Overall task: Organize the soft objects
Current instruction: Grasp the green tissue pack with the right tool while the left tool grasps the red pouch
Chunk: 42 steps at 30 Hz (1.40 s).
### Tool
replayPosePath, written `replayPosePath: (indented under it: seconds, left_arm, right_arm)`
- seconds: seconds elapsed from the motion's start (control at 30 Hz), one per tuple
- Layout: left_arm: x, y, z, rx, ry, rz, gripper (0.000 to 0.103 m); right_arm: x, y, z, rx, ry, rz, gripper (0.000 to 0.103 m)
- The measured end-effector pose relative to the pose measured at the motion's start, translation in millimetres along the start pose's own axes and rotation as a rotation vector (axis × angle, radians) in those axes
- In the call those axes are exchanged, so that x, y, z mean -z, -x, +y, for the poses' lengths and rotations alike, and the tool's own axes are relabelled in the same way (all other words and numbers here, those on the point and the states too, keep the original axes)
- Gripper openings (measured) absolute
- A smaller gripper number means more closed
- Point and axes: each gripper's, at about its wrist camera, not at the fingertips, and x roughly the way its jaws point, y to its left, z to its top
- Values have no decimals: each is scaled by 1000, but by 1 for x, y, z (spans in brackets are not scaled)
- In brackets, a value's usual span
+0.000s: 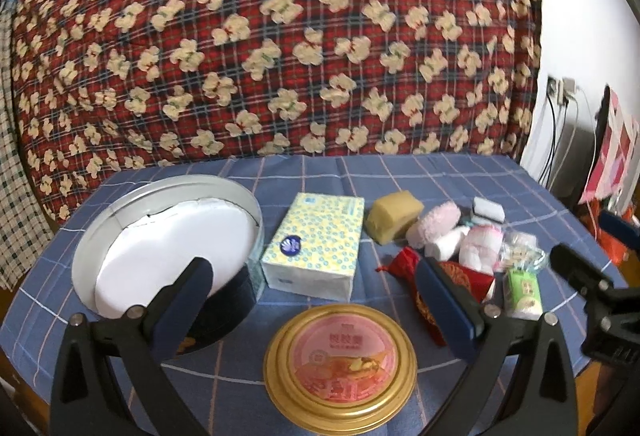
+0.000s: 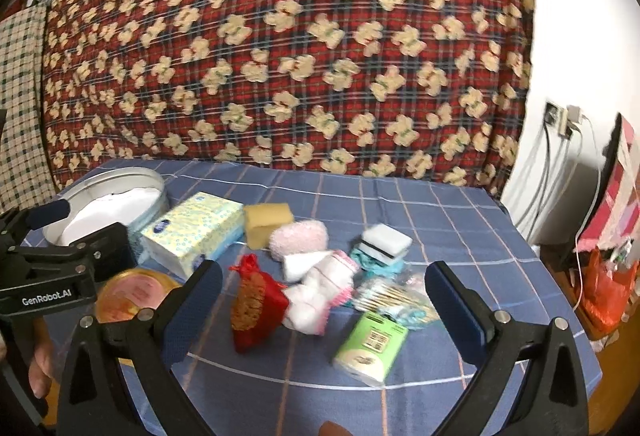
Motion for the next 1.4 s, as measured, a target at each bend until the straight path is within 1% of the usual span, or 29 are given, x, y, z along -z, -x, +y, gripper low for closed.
replayPosePath:
  seconds: [0.07,0.27,0.4,0.5,0.53,0.63,0.7,0.73,0.77,0.87,0.97,1.03,1.1,1.13,1.17,1.27,1.33,1.4]
  left_arm:
    - [3,-3,-5,13,-14,13,103]
    - [14,-20,-23,52,-54,49,103]
    - [16,-23,-34,85,-70,46,102]
    - [19,-26,-44,103,-88,51,100]
    - [19,-27,-46,114,-92,54,98]
    - [21,-28,-56,133,-110,58,97]
    - [23,-30,-62,140,-124,63,93]
    - [23,-31,-65,146,-128,66,87]
    - [23,-31,-67,154,-130,69,82]
    - [23,-32,-73,168,-142,79,82]
    - [22,-31,-84,194,-158,79,82]
    - [22,-32,-91,217,-170,88,81]
    - [22,-34,-97,211,-182,89,80]
    - [22,-37,-102,212,-190,99,76]
    - [22,-39,-106,217,-198,108,70]
    - [24,-45,-117,226,-225,133,68]
    - [26,-53,-120,222,-228,153,67]
    - [28,-58,-123,229,-235,159,67]
  right_arm:
    - [9,-9,-12,25,-21,30,102]
    - [33,-37,-43,61,-91,111,102]
    - [46,-46,-53,72,-103,122,102]
    - [53,-53,-56,53,-113,139,102]
    - [55,-56,-56,51,-108,148,102]
    - [60,-68,-56,62,-110,195,101]
    - [62,-76,-57,60,-130,232,94]
    - [63,-80,-58,53,-142,253,81]
    - [64,-85,-60,42,-154,272,78]
    - [68,-91,-63,11,-184,287,78]
    - [70,-94,-60,3,-172,294,78]
    - [72,-94,-60,-21,-178,293,78]
    - [74,-96,-56,-25,-151,301,78]
    - [75,-96,-55,-34,-151,299,67]
    - [75,-94,-56,-40,-157,285,63]
    - [76,-93,-62,-49,-189,274,60]
    - [78,-93,-70,-58,-234,268,60]
    - [79,-93,-71,-72,-251,267,59]
